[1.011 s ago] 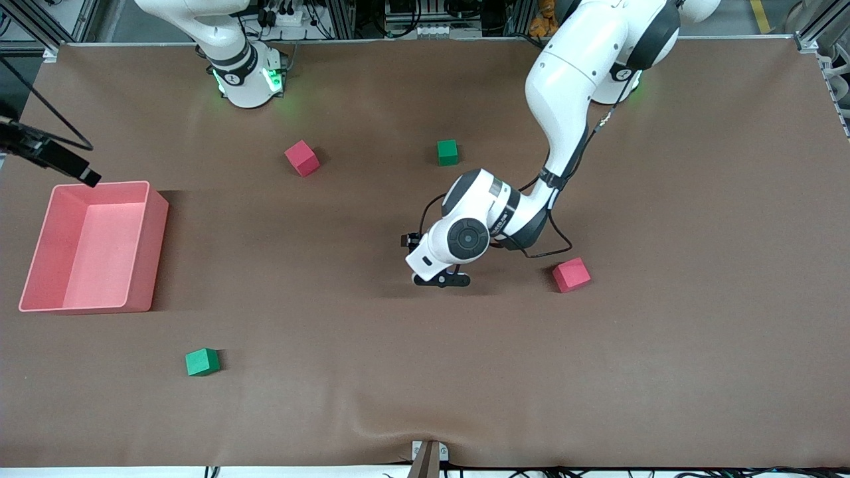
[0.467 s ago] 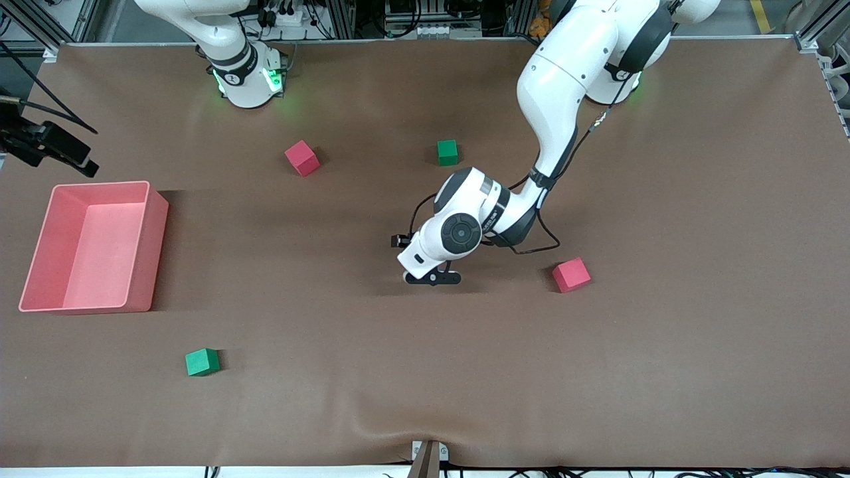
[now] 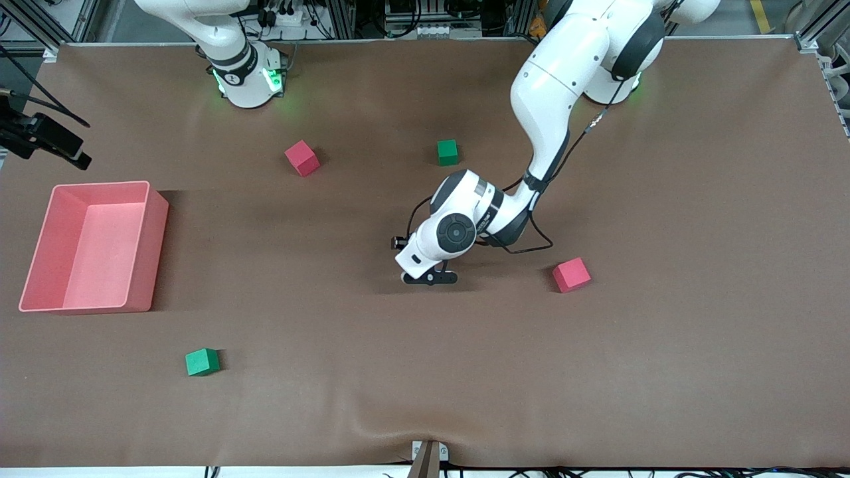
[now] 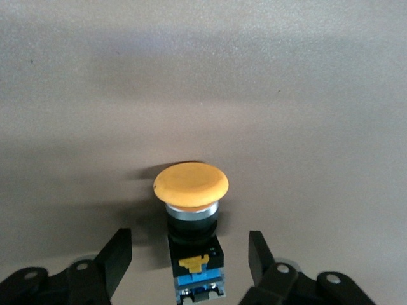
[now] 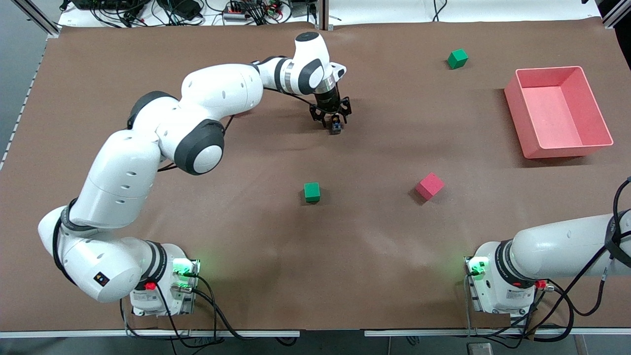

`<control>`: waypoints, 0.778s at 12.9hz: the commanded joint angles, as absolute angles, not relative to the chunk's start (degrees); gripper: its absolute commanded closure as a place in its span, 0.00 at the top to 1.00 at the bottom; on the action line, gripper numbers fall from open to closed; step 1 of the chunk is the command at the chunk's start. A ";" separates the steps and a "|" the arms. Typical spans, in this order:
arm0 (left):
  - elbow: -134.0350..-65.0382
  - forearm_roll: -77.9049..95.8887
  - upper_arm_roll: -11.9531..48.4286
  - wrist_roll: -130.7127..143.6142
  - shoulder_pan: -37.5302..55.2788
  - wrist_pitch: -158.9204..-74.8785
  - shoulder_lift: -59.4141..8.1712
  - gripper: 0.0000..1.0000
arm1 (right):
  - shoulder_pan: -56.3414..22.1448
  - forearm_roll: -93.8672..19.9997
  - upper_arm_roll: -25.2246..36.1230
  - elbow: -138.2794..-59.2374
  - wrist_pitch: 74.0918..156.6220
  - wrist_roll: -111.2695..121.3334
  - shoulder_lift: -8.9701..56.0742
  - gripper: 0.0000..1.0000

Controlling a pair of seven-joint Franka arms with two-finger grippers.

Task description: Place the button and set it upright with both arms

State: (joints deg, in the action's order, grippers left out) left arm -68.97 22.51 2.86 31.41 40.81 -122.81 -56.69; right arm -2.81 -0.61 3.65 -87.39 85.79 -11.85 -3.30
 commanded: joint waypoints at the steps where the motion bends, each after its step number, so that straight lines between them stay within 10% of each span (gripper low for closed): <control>1: -67.06 23.82 2.72 33.04 41.04 -122.43 -57.57 0.80 | -3.08 0.62 3.60 -86.22 84.64 -11.25 -2.81 1.00; 10: -67.41 25.58 2.37 33.57 41.04 -120.32 -57.13 0.52 | -2.46 0.70 3.78 -86.13 83.58 -9.33 -2.81 1.00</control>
